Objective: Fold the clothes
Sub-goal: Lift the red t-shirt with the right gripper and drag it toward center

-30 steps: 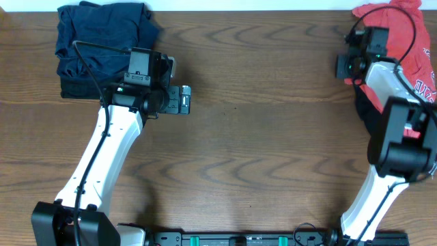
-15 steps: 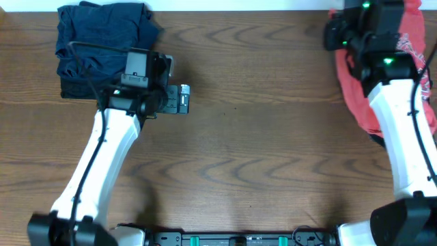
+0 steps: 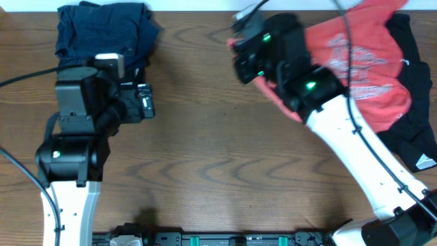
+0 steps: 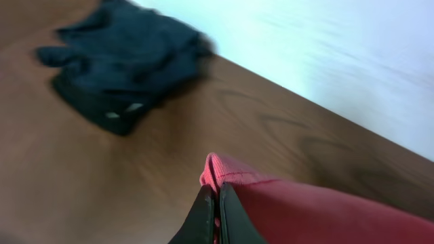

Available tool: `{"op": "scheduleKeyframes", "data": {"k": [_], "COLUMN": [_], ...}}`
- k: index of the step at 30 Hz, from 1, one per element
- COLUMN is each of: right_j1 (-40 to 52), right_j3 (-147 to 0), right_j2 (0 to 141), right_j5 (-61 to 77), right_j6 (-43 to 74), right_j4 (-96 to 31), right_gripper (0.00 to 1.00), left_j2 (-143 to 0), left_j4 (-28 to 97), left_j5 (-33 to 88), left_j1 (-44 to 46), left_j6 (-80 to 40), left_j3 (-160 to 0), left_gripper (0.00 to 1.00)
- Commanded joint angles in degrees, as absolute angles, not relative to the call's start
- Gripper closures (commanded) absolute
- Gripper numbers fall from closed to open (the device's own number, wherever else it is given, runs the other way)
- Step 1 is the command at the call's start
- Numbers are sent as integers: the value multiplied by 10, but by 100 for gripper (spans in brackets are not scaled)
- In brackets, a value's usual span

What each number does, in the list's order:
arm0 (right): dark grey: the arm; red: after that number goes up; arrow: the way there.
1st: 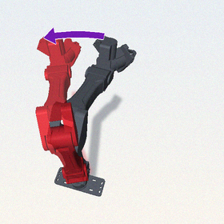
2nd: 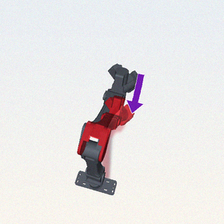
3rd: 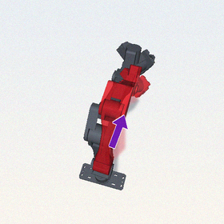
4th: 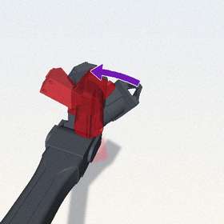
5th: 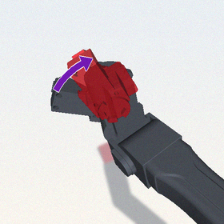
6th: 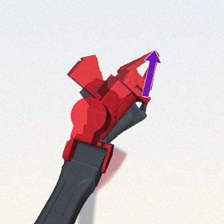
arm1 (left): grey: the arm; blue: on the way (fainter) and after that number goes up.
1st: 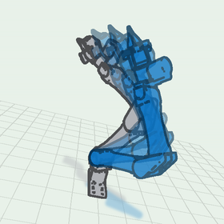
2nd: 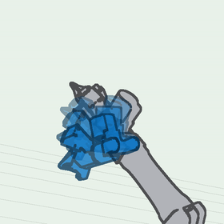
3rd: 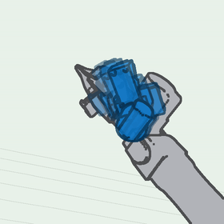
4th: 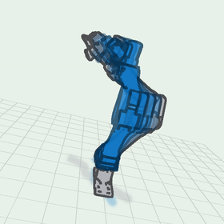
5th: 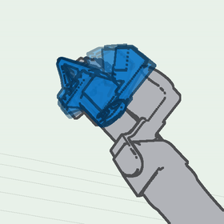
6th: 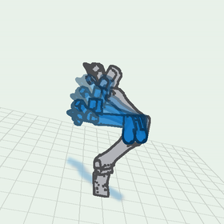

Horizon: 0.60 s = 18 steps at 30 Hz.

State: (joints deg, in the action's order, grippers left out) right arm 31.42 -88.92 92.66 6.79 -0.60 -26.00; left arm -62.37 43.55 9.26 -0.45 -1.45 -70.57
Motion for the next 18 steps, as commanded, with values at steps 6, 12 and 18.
{"op": "scheduleKeyframes", "data": {"k": [6,12,18], "right_j1": [386,422,432], "right_j3": [-942,-1010,-1063], "right_j2": [841,745,641], "right_j5": [-23,-57,-61], "right_j6": [-28,-39,-39], "right_j4": [-281,-335,-400], "right_gripper": [99,99,99], "left_j2": [-630,-631,-631], "left_j4": [466,458,458], "left_j5": [94,94,95], "left_j1": [-49,-52,-52], "left_j6": [-7,-7,-7], "left_j3": [-716,-716,-716], "left_gripper": [2,2,2]}}
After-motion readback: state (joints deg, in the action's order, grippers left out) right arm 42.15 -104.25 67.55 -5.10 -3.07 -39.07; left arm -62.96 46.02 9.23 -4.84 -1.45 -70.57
